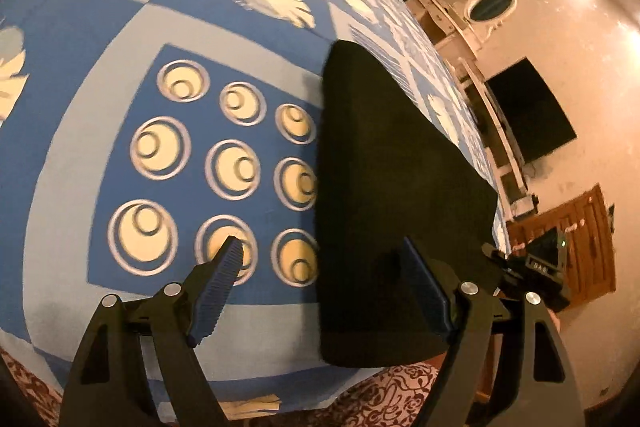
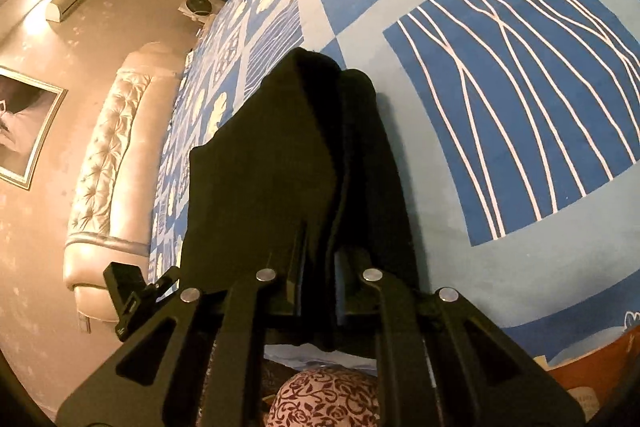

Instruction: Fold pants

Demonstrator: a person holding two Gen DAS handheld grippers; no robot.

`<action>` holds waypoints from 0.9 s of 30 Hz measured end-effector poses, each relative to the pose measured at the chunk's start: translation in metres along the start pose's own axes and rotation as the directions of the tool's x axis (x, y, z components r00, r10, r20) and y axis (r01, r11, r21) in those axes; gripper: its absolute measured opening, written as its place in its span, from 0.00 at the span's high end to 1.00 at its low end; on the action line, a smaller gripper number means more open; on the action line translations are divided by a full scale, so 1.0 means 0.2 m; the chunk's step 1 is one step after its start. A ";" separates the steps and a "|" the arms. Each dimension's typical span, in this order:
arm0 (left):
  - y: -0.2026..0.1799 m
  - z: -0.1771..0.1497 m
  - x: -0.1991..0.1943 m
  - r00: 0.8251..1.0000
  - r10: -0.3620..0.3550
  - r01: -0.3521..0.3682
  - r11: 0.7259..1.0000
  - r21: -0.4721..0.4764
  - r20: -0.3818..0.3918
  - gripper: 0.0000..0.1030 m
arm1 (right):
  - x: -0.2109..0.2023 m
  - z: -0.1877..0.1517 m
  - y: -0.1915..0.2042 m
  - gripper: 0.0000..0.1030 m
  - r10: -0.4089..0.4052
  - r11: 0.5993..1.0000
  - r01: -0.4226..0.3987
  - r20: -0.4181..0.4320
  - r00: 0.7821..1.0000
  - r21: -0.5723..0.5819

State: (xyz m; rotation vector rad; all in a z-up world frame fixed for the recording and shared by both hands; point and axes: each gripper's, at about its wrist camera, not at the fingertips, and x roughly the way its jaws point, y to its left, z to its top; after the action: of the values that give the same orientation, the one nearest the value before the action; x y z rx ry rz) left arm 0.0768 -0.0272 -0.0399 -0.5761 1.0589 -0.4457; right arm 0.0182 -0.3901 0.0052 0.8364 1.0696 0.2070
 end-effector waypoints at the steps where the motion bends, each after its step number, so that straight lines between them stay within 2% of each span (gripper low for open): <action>1: 0.02 0.00 -0.01 1.000 -0.007 0.007 1.000 -0.014 0.001 0.23 | -0.02 0.00 -0.02 0.90 0.001 1.000 -0.001 -0.003 1.000 -0.002; 3: 0.06 -0.01 -0.02 1.000 -0.030 0.030 0.998 -0.046 -0.001 0.23 | -0.04 0.00 -0.05 0.86 0.010 1.000 -0.010 -0.010 1.000 0.011; 5: 0.09 -0.01 -0.03 0.998 -0.056 0.056 0.997 -0.055 -0.005 0.23 | -0.09 0.00 -0.07 0.76 0.031 0.999 -0.031 -0.004 1.000 0.033; 6: 0.09 -0.01 -0.03 0.998 -0.060 0.060 0.997 -0.052 -0.006 0.23 | -0.13 -0.01 -0.08 0.61 0.045 0.998 -0.045 0.008 0.999 0.042; 7: 0.09 -0.01 -0.02 0.998 -0.068 0.067 0.997 -0.046 -0.011 0.22 | -0.16 -0.01 -0.09 0.38 0.065 0.997 -0.066 0.015 0.998 0.044; 8: 0.09 -0.01 -0.01 0.997 -0.077 0.077 0.996 -0.042 -0.014 0.19 | -0.19 -0.02 -0.09 0.27 0.082 0.996 -0.083 0.023 0.996 0.043; 9: 0.08 -0.01 -0.01 0.996 -0.083 0.082 0.996 -0.037 -0.017 0.18 | -0.21 -0.03 -0.10 0.22 0.067 0.997 -0.068 0.035 0.997 0.034; 11: 0.08 -0.01 0.01 0.996 -0.085 0.084 0.996 -0.034 -0.011 0.18 | -0.22 -0.05 -0.12 0.22 0.056 0.998 -0.057 0.031 0.998 0.026; 12: 0.06 -0.01 0.01 0.996 -0.090 0.090 0.995 -0.031 -0.007 0.17 | -0.21 -0.06 -0.15 0.22 0.075 0.996 -0.076 0.025 0.997 0.042; 15: 0.03 -0.03 0.04 0.993 -0.118 0.117 0.992 -0.036 -0.011 0.17 | -0.13 -0.08 -0.21 0.22 0.180 0.977 -0.179 0.003 0.984 0.114; 17: 0.01 -0.04 0.06 0.991 -0.135 0.134 0.990 -0.039 -0.023 0.17 | -0.04 -0.09 -0.22 0.18 0.236 0.962 -0.229 -0.030 0.971 0.150; 20: -0.03 -0.05 0.09 0.985 -0.168 0.167 0.985 -0.043 -0.036 0.17 | 0.01 -0.10 -0.20 0.12 0.250 0.960 -0.244 -0.023 0.968 0.140; 25: -0.05 -0.06 0.14 0.972 -0.232 0.228 0.970 -0.087 -0.034 0.17 | 0.01 -0.11 -0.18 0.12 0.252 0.962 -0.249 -0.023 0.967 0.111; 26: -0.06 -0.06 0.15 0.972 -0.233 0.229 0.970 -0.083 -0.041 0.24 | 0.01 -0.11 -0.18 0.12 0.256 0.962 -0.253 -0.020 0.966 0.108; 27: -0.08 -0.07 0.16 0.979 -0.199 0.196 0.978 -0.070 -0.046 0.33 | 0.01 -0.11 -0.18 0.16 0.250 0.964 -0.247 -0.018 0.968 0.099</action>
State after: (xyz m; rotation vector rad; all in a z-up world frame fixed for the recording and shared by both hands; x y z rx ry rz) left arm 0.0771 -0.0623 -0.0571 -0.7351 1.0741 -0.6045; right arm -0.0073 -0.4023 -0.0259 1.0578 1.0069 0.3833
